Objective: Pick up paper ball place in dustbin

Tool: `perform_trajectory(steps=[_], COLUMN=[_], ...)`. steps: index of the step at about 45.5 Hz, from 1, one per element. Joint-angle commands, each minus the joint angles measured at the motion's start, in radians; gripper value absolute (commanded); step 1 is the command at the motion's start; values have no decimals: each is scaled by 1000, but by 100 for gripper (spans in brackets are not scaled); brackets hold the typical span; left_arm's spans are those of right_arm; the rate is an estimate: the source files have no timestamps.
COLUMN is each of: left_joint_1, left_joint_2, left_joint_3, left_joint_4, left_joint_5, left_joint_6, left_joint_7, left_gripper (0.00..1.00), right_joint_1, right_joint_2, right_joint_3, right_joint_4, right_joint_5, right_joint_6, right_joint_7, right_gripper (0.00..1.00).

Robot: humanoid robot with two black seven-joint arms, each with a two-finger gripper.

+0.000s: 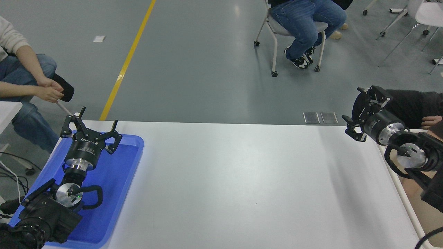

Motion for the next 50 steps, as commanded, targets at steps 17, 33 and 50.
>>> perform_trajectory(steps=[17, 33, 50], left_joint_1=[0, 0, 0], left_joint_2=[0, 0, 0], left_joint_3=[0, 0, 0], left_joint_4=[-2, 1, 1], left_joint_5=[0, 0, 0], left_joint_6=[0, 0, 0], left_joint_7=[0, -1, 0], left_gripper=[100, 100, 100], right_joint_1=[-95, -132, -143], right_joint_2=[119, 131, 131], right_joint_3=[111, 113, 110], right_joint_4=[-104, -229, -232], right_joint_5=[84, 84, 84], right_joint_6=[255, 393, 406], right_joint_7=[10, 17, 17], right_gripper=[100, 100, 100])
